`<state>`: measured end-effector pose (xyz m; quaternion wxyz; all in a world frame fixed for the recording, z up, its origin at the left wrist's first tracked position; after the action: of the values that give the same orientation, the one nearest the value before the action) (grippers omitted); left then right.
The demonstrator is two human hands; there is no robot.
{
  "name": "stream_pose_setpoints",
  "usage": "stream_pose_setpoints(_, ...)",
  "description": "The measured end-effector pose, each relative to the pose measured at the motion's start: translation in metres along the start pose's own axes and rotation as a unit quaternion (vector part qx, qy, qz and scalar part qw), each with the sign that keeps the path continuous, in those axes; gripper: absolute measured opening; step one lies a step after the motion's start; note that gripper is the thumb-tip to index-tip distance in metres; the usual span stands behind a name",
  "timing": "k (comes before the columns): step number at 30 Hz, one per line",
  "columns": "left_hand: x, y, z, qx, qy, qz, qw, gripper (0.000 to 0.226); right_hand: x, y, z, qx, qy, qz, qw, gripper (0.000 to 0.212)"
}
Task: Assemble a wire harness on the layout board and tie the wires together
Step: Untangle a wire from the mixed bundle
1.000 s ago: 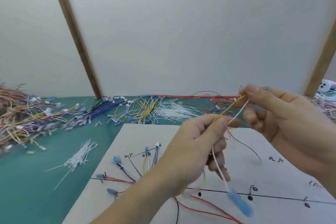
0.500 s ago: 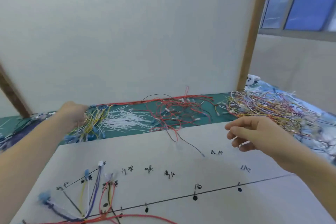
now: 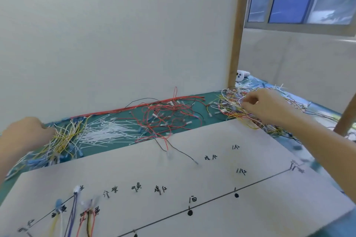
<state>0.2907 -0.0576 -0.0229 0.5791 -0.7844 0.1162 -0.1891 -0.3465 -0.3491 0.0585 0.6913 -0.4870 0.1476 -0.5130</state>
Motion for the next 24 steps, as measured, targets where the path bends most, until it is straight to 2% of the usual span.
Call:
stream_pose_setpoints(3,-0.008,-0.002,0.009,0.043,0.031,-0.008,0.999,0.049,0.008,0.015,0.021,-0.110,-0.055,0.082,0.989,0.038)
stream_pose_setpoints(4,-0.016,-0.006,0.007,0.047,0.045,-0.021,0.998,0.048,0.009,0.020,0.027,-0.157,-0.074,0.110,0.979,0.039)
stream_pose_setpoints(6,-0.043,-0.018,-0.001,0.036,0.076,-0.055,0.995,0.041,0.008,0.029,0.031,-0.197,-0.096,0.137,0.966,0.024)
stream_pose_setpoints(8,-0.082,-0.036,-0.017,0.020,0.125,-0.077,0.989,0.034,0.013,0.031,0.027,-0.146,-0.094,0.102,0.979,0.027)
stream_pose_setpoints(10,-0.127,-0.059,-0.044,0.023,0.171,-0.081,0.982,0.027,0.021,0.023,0.020,-0.052,-0.082,0.010,0.995,0.025)
stream_pose_setpoints(12,-0.173,-0.084,-0.080,0.009,0.217,-0.074,0.973,0.017,0.027,0.008,0.015,0.016,-0.071,-0.080,0.994,0.021)
stream_pose_setpoints(16,-0.233,-0.109,-0.148,-0.032,0.300,-0.076,0.950,0.007,0.033,-0.015,0.013,0.042,-0.053,-0.139,0.988,0.021)
stream_pose_setpoints(19,-0.262,-0.109,-0.198,-0.081,0.353,-0.050,0.931,0.010,0.036,-0.030,0.020,0.124,-0.036,-0.183,0.975,0.025)
stream_pose_setpoints(21,-0.278,-0.102,-0.231,-0.109,0.390,-0.006,0.914,0.010,0.037,-0.038,0.030,0.176,-0.026,-0.181,0.967,0.023)
stream_pose_setpoints(24,-0.302,-0.088,-0.275,-0.169,0.434,0.064,0.883,0.010,0.024,-0.038,0.049,0.206,-0.025,-0.079,0.975,0.030)
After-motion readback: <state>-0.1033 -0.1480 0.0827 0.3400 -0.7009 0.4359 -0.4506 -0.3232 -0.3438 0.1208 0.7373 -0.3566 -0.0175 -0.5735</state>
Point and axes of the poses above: each hand's wrist, its own x-axis towards the middle knuckle, its own y-axis out of the palm, z = x × y, the point moved 1 cm from there along x, towards the middle knuckle, and after that the axes turned 7 degrees about x, right-handed, at the moved point
